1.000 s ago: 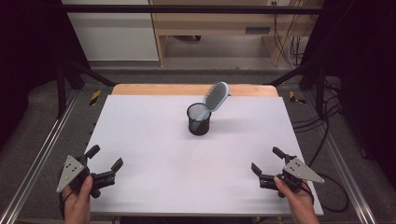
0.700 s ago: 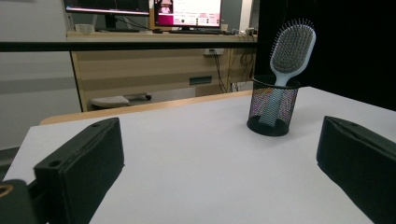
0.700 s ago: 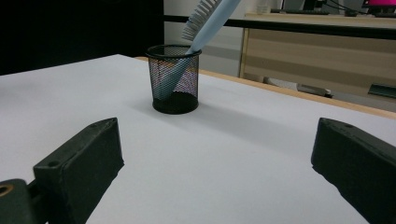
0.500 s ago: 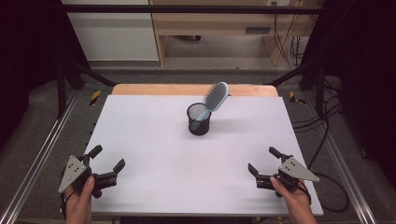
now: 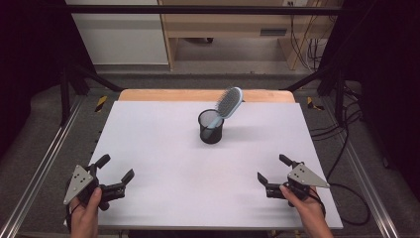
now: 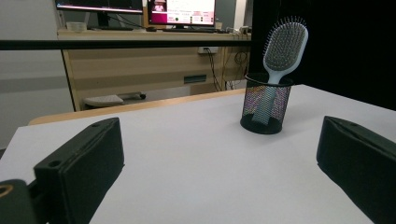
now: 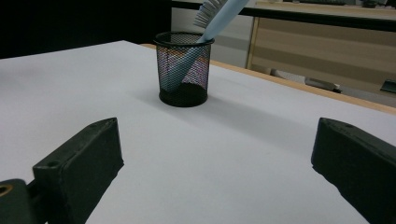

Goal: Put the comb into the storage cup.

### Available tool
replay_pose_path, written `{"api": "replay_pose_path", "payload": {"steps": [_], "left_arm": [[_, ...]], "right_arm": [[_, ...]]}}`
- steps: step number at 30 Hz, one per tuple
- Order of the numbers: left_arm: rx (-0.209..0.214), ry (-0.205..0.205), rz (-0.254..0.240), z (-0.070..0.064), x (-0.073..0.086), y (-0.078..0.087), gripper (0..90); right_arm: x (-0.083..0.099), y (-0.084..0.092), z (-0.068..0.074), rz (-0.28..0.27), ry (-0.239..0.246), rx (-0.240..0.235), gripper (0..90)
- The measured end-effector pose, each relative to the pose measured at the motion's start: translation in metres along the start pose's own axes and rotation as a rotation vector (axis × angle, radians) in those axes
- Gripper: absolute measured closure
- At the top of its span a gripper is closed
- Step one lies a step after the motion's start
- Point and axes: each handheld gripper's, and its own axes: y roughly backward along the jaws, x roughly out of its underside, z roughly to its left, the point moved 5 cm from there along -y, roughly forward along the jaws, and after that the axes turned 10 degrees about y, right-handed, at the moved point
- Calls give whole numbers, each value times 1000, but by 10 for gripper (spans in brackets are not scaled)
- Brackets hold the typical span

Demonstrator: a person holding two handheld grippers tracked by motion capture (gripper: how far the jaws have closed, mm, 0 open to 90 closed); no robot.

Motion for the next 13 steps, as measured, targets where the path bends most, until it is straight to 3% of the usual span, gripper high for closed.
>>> {"api": "replay_pose_path", "payload": {"steps": [5,8,9,13], "left_arm": [[5,0,4,1,1,-2,8],[-4,15,-3,5,0,-1,8],[-6,34,-10,7,0,-1,8],[-12,43,-8,10,0,-1,7]], "right_arm": [[-3,-11,3,0,4,-4,24],[1,-9,7,46,73,0,29],[1,-8,7,47,72,1,29],[3,-4,5,50,42,9,29]]}}
